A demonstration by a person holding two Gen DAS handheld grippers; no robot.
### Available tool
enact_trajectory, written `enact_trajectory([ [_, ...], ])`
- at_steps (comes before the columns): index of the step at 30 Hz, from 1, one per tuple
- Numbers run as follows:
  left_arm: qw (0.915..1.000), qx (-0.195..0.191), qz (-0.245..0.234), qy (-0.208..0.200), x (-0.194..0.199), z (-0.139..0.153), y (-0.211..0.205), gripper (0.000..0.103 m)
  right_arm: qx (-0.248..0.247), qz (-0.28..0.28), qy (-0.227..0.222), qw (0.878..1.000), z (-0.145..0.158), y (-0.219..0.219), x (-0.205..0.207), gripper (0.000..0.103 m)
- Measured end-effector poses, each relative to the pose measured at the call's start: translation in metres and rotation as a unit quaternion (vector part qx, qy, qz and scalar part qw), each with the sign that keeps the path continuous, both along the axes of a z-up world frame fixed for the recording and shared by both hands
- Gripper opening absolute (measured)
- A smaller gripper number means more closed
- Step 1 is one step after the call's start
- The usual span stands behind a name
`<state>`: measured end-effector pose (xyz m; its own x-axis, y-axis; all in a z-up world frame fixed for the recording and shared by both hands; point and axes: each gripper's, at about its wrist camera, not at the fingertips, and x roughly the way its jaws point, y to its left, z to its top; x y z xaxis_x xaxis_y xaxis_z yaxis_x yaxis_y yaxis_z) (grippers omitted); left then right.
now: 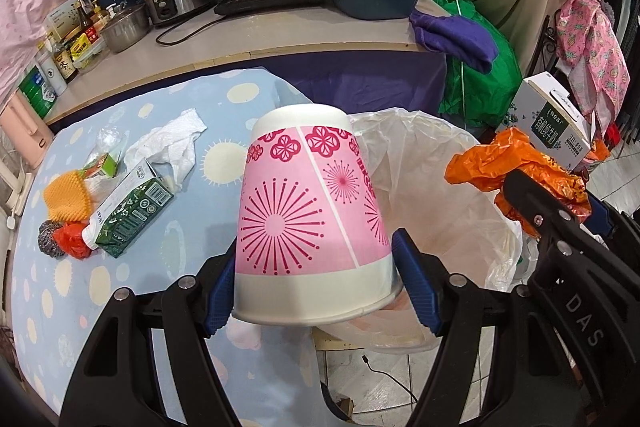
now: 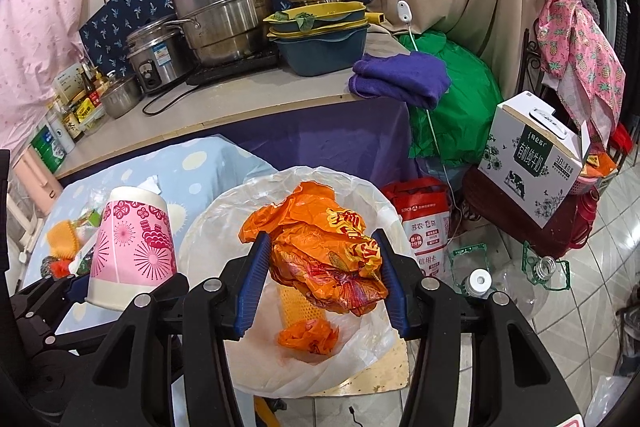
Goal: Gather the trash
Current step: 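Open both tools to drop the cup and wrapper into the bin, then move both tools back over the table toward the remaining trash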
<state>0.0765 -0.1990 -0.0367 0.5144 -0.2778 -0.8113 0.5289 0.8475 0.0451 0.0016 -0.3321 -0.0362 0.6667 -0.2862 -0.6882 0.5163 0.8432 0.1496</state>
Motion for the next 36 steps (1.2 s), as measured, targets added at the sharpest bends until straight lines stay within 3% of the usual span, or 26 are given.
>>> enact_trajectory([
  [13, 0.9998, 0.015, 0.0, 0.01, 0.011, -0.014, -0.009, 0.071, -0.007, -0.008, 0.011, 1.0, -0.008, -0.005, 0.011, 0.054],
  [17, 0.9998, 0.016, 0.006, 0.012, 0.013, -0.015, -0.009, 0.084, -0.009, -0.012, 0.011, 1.0, -0.008, -0.004, 0.011, 0.056],
  [36, 0.9999, 0.007, 0.01, 0.007, 0.007, -0.006, -0.001, 0.084, -0.014, -0.01, -0.006, 1.0, 0.007, 0.008, 0.0, 0.06],
])
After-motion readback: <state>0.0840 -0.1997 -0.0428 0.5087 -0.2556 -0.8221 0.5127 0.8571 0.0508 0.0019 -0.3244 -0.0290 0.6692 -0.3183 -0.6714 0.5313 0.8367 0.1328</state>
